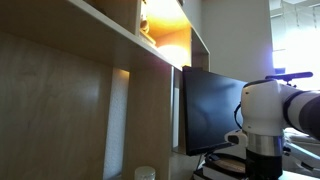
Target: Move the golf ball to the left side of the table
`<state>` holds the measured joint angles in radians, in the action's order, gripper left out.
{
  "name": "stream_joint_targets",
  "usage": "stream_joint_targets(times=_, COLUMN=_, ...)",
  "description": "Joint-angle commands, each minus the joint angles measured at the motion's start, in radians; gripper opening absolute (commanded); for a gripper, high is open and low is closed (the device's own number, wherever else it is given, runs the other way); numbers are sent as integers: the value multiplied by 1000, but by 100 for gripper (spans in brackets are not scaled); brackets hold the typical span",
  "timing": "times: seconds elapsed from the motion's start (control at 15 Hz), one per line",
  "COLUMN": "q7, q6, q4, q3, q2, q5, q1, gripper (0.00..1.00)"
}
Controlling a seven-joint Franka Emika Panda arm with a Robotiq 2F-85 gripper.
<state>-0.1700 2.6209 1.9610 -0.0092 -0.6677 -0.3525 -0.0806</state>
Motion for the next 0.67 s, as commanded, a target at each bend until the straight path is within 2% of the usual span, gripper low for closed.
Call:
stream_joint_targets(times=0.0, q7=26, q6=43, q4=-22, q3=-16, q2=-16, q5=7, q1=-10, gripper=100)
stream_joint_targets(times=0.6, q7=-24, q6=25, q4=-94, q3=28, q2=-66, q5=74, q1=30, gripper=100)
